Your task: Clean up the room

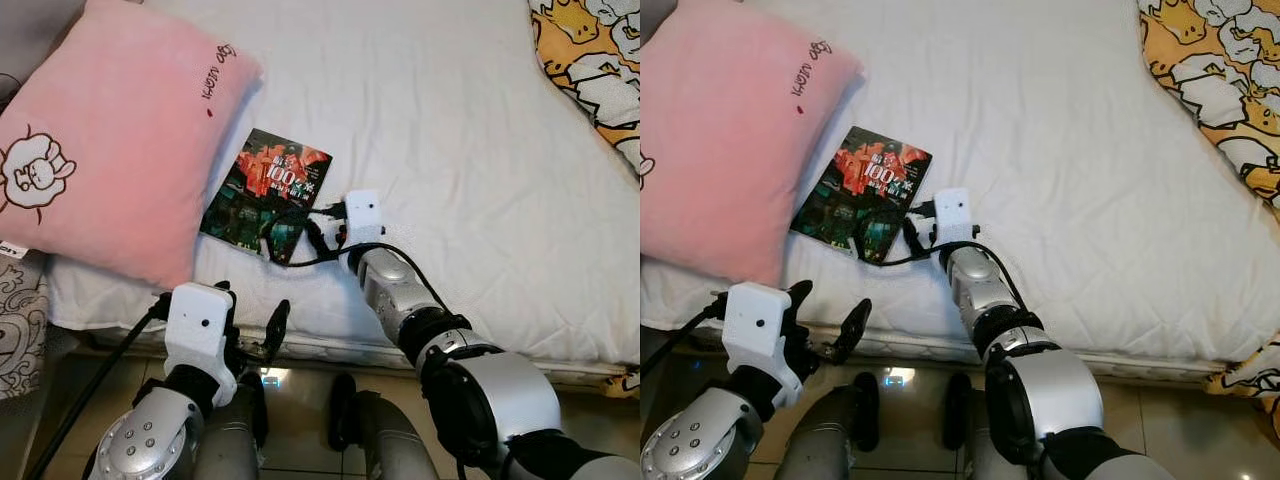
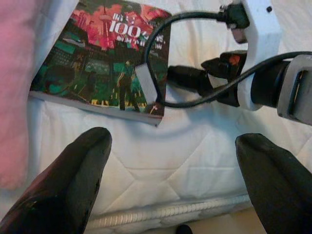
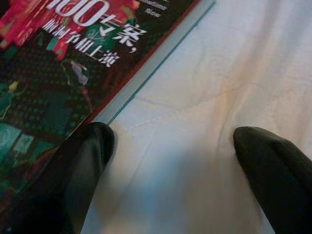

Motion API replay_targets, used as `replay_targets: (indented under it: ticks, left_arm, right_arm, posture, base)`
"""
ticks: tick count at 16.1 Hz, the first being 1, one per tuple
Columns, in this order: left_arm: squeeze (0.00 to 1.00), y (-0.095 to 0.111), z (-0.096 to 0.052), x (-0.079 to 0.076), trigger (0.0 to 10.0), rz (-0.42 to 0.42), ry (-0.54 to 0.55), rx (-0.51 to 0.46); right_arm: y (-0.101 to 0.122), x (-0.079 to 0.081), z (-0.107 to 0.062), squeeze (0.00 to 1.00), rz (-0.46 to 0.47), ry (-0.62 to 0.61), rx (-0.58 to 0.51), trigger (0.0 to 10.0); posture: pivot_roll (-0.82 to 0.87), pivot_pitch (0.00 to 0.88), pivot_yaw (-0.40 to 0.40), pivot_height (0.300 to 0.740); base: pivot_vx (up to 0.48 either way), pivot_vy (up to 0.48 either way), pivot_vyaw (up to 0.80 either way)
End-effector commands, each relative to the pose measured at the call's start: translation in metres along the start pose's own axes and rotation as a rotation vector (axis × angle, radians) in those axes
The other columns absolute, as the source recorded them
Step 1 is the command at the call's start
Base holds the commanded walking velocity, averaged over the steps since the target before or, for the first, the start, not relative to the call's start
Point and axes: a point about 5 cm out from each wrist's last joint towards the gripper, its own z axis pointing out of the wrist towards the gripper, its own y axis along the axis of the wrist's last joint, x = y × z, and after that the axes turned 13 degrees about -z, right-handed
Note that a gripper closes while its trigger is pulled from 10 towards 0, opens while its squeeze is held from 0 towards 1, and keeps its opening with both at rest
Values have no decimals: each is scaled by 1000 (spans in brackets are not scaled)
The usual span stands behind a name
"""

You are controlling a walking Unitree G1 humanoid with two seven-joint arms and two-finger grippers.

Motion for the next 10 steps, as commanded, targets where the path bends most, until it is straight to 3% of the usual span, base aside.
replay_targets:
  ticks: [1, 2, 4, 7, 10]
  left_arm:
    - [0, -6, 0, -2, 10000, -14, 1, 25]
    - [0, -7, 0, -3, 10000, -16, 0, 23]
    - [0, -8, 4, -5, 10000, -24, -10, 19]
    - [0, -7, 10, -3, 10000, -19, -16, 10]
    - [0, -7, 18, -2, 10000, -8, -32, -1]
  right_arm:
    - [-8, 9, -1, 0, -35, 28, 40, 10000]
    - [-6, 5, -1, 0, -55, 16, 39, 10000]
    - [-2, -22, -2, 0, -128, -83, 42, 10000]
    - [1, -37, -3, 0, -175, -142, 45, 10000]
    - [2, -37, -3, 0, -228, -151, 45, 10000]
  posture:
    - [495, 321, -156, 740]
    - [494, 319, -159, 740]
    - [482, 308, -161, 740]
    - [476, 292, -159, 740]
    - [473, 262, -156, 740]
  base:
    - [0, 0, 0]
    - [0, 0, 0]
    - [0, 0, 0]
    - [0, 0, 0]
    - [0, 0, 0]
